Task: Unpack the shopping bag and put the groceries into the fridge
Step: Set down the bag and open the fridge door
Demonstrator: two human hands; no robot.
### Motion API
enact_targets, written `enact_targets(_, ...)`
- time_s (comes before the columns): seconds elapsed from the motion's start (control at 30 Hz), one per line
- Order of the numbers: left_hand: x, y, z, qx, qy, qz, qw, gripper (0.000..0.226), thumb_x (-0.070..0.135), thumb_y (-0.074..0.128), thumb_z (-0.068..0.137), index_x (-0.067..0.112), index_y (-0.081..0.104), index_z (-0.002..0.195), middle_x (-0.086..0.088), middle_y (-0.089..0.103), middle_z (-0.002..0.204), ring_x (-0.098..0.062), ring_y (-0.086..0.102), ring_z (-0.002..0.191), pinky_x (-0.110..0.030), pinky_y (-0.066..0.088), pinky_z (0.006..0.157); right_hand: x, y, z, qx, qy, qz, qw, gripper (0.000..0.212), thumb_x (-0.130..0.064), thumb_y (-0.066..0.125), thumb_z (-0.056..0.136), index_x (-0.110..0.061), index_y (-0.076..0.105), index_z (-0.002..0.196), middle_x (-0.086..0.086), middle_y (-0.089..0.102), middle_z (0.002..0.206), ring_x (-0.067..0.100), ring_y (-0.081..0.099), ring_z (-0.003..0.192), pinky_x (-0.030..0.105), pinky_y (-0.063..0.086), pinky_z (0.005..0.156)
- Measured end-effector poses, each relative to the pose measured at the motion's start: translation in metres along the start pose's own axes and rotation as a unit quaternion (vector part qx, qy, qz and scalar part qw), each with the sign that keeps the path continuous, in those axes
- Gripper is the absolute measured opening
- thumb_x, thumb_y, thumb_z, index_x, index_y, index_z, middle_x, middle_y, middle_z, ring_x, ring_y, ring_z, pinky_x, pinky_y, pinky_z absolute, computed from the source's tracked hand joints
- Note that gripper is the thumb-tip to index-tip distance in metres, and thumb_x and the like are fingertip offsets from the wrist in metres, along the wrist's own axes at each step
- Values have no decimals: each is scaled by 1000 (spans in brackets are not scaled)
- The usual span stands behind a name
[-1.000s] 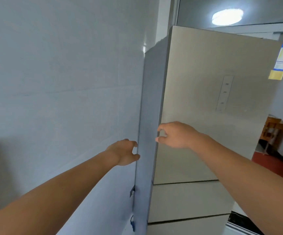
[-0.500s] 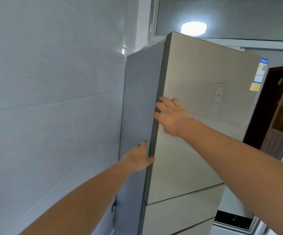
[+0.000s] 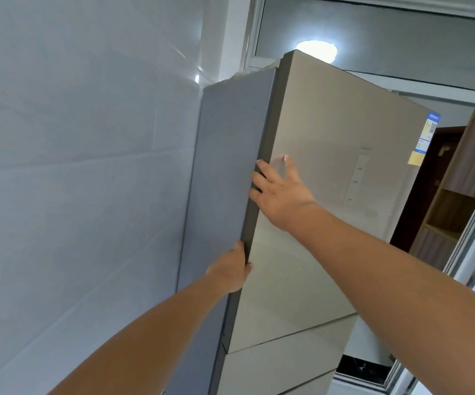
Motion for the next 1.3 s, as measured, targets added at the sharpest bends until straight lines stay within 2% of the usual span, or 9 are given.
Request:
enact_targets(0.37, 41, 21, -45, -5, 26, 28, 999, 45, 39, 52, 100, 14, 33, 132, -8, 63, 105, -25, 63, 91, -42, 55, 80, 18, -17, -78, 19, -19, 63, 998, 52, -14, 42, 97, -18, 38, 149, 10, 15, 161, 33, -9, 153, 71, 4, 116)
enact_targets(0.5, 73, 35, -77, 18, 33, 52, 998, 51, 48, 53, 97, 15, 36, 132, -7, 45, 120, -27, 59, 98, -40, 53, 85, 30, -22, -126, 32, -14, 112, 993, 51, -27, 49, 93, -18, 44, 143, 8, 20, 157, 30, -10, 153, 67, 5, 118)
enact_targets(0.6, 99, 49, -98, 37, 50, 63, 996, 56, 55, 55, 93, 16, 39, 131, -6, 38, 126, -28, 60, 99, -45, 55, 85, 44, -24, -166, 44, 10, 142, 989, 50, -37, 50, 92, -17, 50, 138, 5, 24, 156, 26, -8, 153, 63, 14, 118)
enact_targets(0.73, 143, 72, -128, 46, 79, 62, 994, 59, 59, 58, 90, 16, 40, 127, -3, 39, 122, -29, 58, 98, -45, 55, 78, 63, -23, -221, 88, 43, 129, 987, 43, -40, 51, 93, -13, 60, 126, 9, 37, 149, 29, 9, 152, 56, 35, 105)
enact_targets(0.83, 179, 87, -150, 57, 127, 55, 989, 51, 57, 62, 88, 17, 42, 112, -4, 40, 117, -28, 56, 97, -46, 54, 78, 80, -17, -260, 102, 73, 100, 987, 36, -35, 62, 89, -10, 66, 114, 14, 49, 139, 35, 27, 147, 52, 43, 90)
enact_targets(0.93, 211, 104, -165, 43, 186, 18, 981, 39, 50, 66, 88, 22, 44, 103, -3, 43, 117, -23, 54, 97, -39, 52, 81, 97, -8, -297, 103, 109, 97, 984, 44, -29, 70, 82, -7, 63, 120, 16, 52, 134, 36, 33, 143, 52, 46, 85)
enact_targets(1.03, 241, 121, -174, 4, 237, -6, 972, 31, 45, 68, 88, 27, 49, 106, 1, 42, 122, -19, 51, 104, -37, 49, 89, 111, 3, -332, 89, 139, 84, 983, 61, -28, 68, 81, -6, 53, 135, 17, 52, 133, 36, 35, 140, 55, 44, 91)
enact_targets(1.17, 283, 147, -179, -23, 295, 2, 955, 29, 38, 66, 88, 30, 51, 111, 2, 39, 115, -19, 49, 98, -42, 50, 89, 132, 15, -368, 70, 188, 34, 979, 43, -20, 58, 84, -6, 60, 124, 18, 54, 122, 40, 44, 127, 60, 31, 100)
enact_targets(1.3, 325, 180, -180, -35, 345, 32, 937, 35, 39, 61, 90, 34, 48, 122, 1, 37, 113, -20, 44, 103, -39, 46, 91, 136, 32, -381, 65, 180, 42, 981, 33, -14, 62, 79, -4, 64, 110, 16, 57, 107, 36, 52, 101, 49, 38, 83)
Point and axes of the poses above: each hand's wrist, its own z-axis towards the middle knuckle, its own y-axis out of the palm, x = y × z, the point moved 8 cm from there along z, towards the middle knuckle
